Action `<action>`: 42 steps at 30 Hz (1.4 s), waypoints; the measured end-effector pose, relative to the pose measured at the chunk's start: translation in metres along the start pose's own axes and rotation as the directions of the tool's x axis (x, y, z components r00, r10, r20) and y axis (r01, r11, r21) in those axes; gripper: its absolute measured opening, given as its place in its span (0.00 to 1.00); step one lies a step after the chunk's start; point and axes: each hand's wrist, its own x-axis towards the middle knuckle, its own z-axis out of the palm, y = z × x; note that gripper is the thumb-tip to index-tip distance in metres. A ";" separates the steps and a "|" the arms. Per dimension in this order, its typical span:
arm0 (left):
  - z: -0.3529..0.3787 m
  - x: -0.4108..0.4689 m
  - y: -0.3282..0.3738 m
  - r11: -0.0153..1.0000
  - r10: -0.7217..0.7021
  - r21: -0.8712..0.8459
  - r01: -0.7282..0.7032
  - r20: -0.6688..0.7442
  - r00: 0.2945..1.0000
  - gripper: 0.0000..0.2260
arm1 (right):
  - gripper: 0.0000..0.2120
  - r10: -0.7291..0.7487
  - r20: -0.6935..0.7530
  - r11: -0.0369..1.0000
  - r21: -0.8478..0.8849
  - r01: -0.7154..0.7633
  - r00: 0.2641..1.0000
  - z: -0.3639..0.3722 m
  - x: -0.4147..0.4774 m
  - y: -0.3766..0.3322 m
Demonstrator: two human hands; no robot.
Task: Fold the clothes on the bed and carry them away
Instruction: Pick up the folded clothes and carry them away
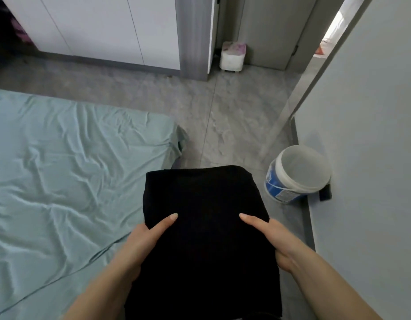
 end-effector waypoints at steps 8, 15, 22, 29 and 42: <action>0.019 0.140 0.123 0.998 0.065 0.006 -0.066 0.111 0.992 0.23 | 0.34 -0.051 -0.052 0.997 0.053 0.054 0.997 -0.006 0.093 -0.134; 0.024 0.259 0.252 0.996 0.088 -0.003 -0.089 0.186 0.978 0.19 | 0.34 -0.076 -0.111 0.991 0.098 0.087 0.991 -0.004 0.168 -0.267; 0.044 0.365 0.349 0.998 0.058 0.006 -0.061 0.204 0.977 0.20 | 0.34 -0.083 -0.127 0.986 0.133 0.100 0.988 -0.021 0.252 -0.381; 0.084 0.475 0.439 0.998 0.065 -0.027 -0.063 0.121 0.991 0.21 | 0.30 -0.085 -0.049 0.996 0.033 0.087 0.995 -0.056 0.355 -0.515; 0.065 0.610 0.572 0.968 0.028 -0.237 -0.082 -0.222 0.975 0.24 | 0.25 -0.058 0.214 0.951 -0.285 0.120 0.975 -0.004 0.521 -0.759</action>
